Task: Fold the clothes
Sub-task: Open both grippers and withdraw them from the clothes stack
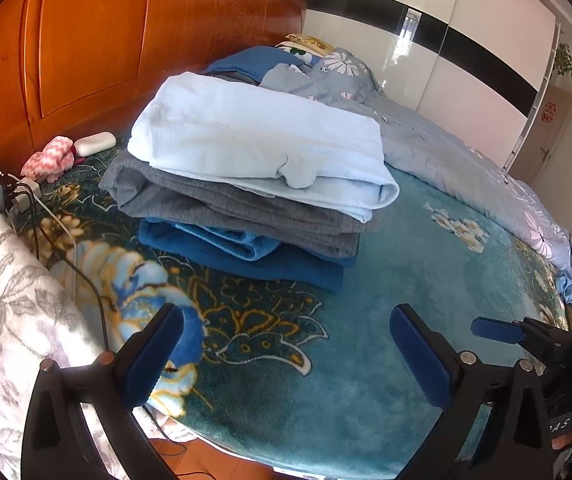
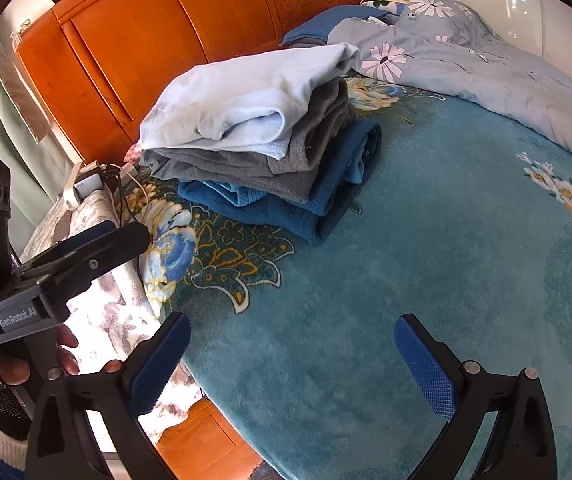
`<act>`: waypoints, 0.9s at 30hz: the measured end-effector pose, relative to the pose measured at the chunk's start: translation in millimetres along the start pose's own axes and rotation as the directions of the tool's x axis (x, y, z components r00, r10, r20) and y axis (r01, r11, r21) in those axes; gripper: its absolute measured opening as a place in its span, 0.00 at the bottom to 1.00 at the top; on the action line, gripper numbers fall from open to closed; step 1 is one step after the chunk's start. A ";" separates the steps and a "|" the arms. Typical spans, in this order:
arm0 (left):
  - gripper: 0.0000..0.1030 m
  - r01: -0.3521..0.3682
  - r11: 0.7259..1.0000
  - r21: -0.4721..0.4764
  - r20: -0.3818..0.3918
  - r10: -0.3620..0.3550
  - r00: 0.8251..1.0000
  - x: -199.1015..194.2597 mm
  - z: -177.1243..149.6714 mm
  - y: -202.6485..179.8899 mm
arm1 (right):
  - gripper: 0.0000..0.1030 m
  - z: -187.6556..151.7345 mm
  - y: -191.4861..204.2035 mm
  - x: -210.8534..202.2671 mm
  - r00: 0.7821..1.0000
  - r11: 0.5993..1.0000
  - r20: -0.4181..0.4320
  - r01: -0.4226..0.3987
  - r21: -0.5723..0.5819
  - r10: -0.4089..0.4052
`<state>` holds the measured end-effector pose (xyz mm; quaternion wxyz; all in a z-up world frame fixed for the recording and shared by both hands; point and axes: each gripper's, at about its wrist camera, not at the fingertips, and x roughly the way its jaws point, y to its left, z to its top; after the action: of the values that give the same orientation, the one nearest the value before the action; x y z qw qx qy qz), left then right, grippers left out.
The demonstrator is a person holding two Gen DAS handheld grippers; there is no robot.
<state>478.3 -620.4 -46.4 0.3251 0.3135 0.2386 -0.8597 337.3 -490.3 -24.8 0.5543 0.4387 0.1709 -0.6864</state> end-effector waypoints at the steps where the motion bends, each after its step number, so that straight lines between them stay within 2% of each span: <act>1: 1.00 -0.005 1.000 0.001 0.004 0.005 1.000 -0.8 -1.6 -1.2 | 1.00 -2.2 0.0 -0.9 1.000 1.000 0.002 0.005 0.002 -0.005; 6: 1.00 -0.031 1.000 0.005 0.011 0.031 0.999 -0.6 -7.9 -6.9 | 1.00 -13.3 -0.8 -5.1 0.999 0.999 0.006 0.032 0.007 -0.032; 11: 1.00 -0.006 1.000 0.006 -0.004 0.006 1.000 1.6 -15.9 -12.2 | 1.00 -22.0 -2.0 -10.2 0.999 0.999 0.012 0.047 0.010 -0.047; 18: 1.00 -0.016 1.000 0.005 -0.023 0.016 1.000 5.9 -26.1 -18.2 | 1.00 -33.3 -2.1 -11.4 0.998 0.998 0.006 0.060 0.005 -0.060; 27: 1.00 -0.066 0.998 0.009 -0.028 0.066 0.997 6.9 -31.7 -19.1 | 1.00 -40.0 -0.7 -12.2 0.998 0.998 0.002 0.067 -0.003 -0.067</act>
<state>472.9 -590.8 -69.1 0.3486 0.3345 0.2290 -0.8451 353.2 -453.7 -37.6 0.5319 0.4314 0.1860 -0.7045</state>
